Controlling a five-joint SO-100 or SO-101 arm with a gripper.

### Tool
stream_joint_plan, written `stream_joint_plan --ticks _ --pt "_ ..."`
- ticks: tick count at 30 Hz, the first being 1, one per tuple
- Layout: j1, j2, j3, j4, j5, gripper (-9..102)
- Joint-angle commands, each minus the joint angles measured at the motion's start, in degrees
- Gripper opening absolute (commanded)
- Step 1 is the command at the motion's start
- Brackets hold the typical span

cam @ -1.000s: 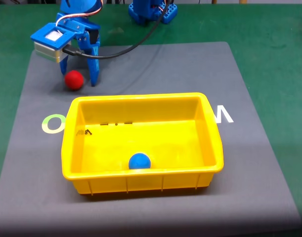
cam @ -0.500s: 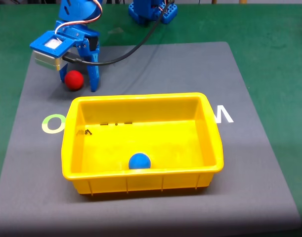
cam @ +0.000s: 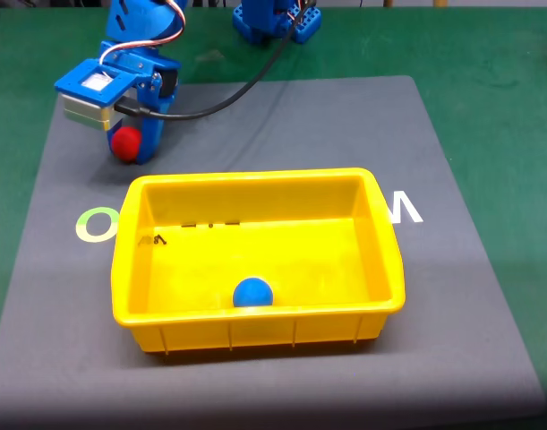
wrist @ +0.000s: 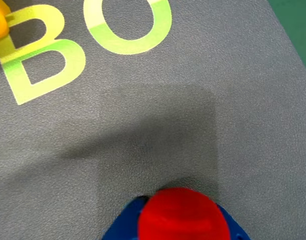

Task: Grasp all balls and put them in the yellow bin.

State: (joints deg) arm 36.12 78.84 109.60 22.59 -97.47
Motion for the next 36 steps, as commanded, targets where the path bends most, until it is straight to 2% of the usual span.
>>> stream_joint_plan --ticks 1,10,18,29,36 --pt "0.09 0.0 -2.9 -0.97 0.53 0" --pt "-2.46 8.96 -5.89 -0.62 3.34 0" --pt "-10.63 17.4 -20.3 2.55 11.87 0" --pt "-25.31 7.29 -30.59 2.29 15.12 0" --pt "-31.38 -0.7 -33.75 0.26 15.21 0"
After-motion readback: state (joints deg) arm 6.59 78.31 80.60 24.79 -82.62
